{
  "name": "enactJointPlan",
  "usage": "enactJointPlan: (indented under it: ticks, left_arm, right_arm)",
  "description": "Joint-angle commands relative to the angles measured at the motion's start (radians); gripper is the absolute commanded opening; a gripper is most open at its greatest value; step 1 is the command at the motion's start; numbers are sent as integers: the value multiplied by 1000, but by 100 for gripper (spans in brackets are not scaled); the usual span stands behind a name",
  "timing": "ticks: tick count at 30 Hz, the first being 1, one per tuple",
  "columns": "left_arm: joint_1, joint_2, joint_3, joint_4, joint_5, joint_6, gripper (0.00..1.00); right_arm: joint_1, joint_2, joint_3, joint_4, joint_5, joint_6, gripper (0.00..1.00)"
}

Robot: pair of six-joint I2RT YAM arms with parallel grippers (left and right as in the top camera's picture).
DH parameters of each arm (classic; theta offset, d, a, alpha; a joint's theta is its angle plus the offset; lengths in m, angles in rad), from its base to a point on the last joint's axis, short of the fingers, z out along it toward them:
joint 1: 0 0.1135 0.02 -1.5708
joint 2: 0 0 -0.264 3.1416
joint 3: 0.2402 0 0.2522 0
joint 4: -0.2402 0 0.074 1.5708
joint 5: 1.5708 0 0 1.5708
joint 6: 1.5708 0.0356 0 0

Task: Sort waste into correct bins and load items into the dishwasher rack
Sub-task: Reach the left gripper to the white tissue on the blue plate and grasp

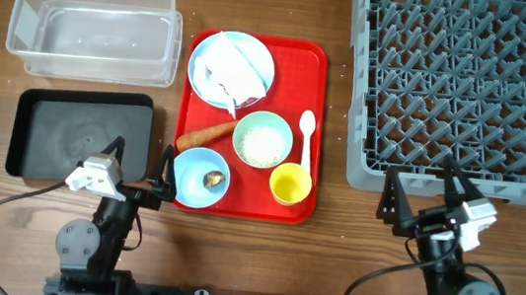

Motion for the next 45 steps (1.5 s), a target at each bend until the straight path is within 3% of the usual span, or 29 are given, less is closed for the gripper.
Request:
enactJointPlan:
  ticks: [1, 10, 18, 20, 23, 26, 32, 36, 39, 45]
  left_arm:
    - [7, 35, 98, 2, 70, 55, 100]
    - [7, 428, 421, -53, 191, 135, 100]
    - [-38, 1038, 988, -410, 237, 180, 100]
    - [-82, 1194, 1166, -541, 148, 180, 100]
    - [-192, 1492, 1501, -784, -117, 180, 100]
    - [-260, 1714, 1705, -898, -139, 179, 100]
    - [-320, 1992, 1745, -840, -120, 153, 100]
    - [-309, 2080, 1745, -849, -122, -32, 100]
    - [-301, 2122, 1744, -842, -219, -151, 100]
    - [-303, 2212, 1744, -827, -243, -167, 100]
  right_arm:
    - [3, 77, 110, 5, -72, -23, 100]
    - [3, 496, 424, -88, -267, -71, 100]
    - [3, 855, 826, -632, -259, -283, 100]
    - [3, 914, 885, -719, -251, -315, 100]
    - [3, 997, 931, -803, -223, -328, 100]
    - [3, 1049, 931, -811, -230, -300, 100]
    - [3, 1122, 930, -861, -229, -268, 100]
    - [3, 1155, 930, -863, -229, -268, 100]
    - [3, 1168, 929, -864, -229, -267, 100]
    - [3, 1169, 928, -864, -229, -268, 100]
